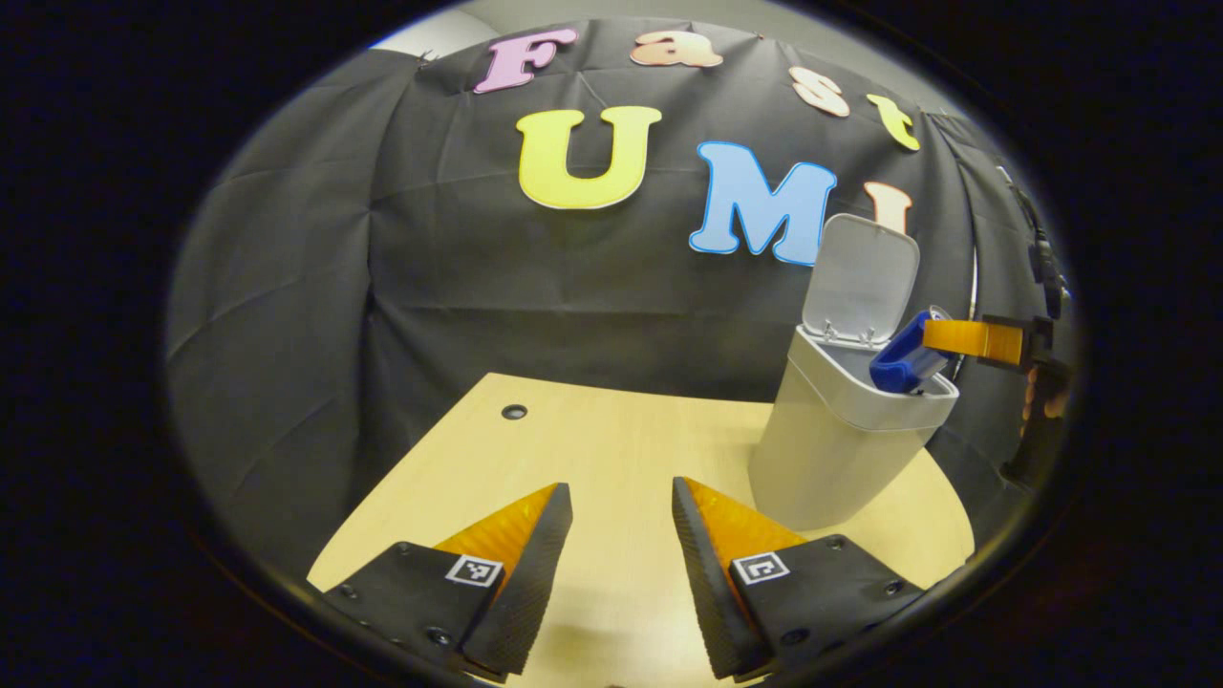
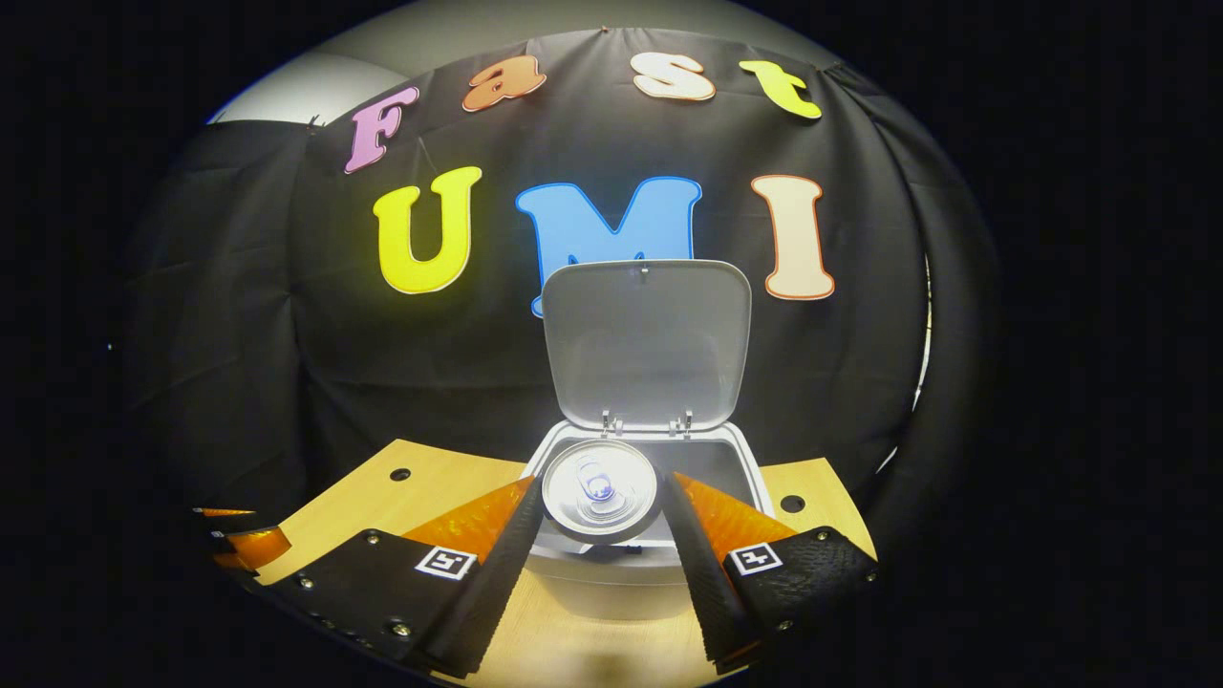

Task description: Press the lid of the desktop garbage bin to open it, pick up the crumpled paper on the desktop and throw it into the bin, then pick up the pop can on the desktop and drop it into the bin, and finally close the garbage bin lid.

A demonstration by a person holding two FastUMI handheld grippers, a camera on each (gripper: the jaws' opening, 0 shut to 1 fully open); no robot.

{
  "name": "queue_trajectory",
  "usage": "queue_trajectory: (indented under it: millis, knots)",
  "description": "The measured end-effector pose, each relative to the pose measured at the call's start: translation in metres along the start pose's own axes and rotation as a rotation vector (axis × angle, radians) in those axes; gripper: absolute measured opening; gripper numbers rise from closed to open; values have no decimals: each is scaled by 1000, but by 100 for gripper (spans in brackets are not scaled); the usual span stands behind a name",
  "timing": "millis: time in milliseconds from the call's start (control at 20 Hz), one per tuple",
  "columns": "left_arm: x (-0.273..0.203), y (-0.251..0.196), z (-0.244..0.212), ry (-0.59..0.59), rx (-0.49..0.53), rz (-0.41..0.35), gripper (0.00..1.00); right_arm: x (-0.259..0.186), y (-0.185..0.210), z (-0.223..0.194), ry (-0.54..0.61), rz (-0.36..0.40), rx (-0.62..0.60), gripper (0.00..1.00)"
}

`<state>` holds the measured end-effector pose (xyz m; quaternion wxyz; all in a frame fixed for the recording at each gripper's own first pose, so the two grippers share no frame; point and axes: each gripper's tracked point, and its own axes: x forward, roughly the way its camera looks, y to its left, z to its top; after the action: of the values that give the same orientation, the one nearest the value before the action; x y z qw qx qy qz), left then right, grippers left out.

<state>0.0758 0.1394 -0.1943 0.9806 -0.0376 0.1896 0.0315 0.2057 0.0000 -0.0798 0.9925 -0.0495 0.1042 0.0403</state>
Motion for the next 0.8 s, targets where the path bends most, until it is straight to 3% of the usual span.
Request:
queue_trajectory:
  millis: [50,150,200,350,400,450,800]
  knots:
    - [1,-1,0,1,0,-1,73,0,0,-1,3,-1,4,81]
    - [2,-3,-1,3,0,-3,77,1,-1,-3,11,-1,12,82]
    - [2,-3,-1,3,-1,-4,72,1,-2,-5,16,0,16,82]
    - [3,-2,-2,4,-4,-4,77,1,-1,-6,23,5,26,82]
    - [4,-2,-2,5,-6,-3,73,1,-2,-7,24,7,28,83]
    - [4,-2,-2,5,-7,-2,77,1,-1,-8,26,7,29,83]
    - [2,-2,-5,9,-18,2,77,0,-3,-12,36,6,31,89]
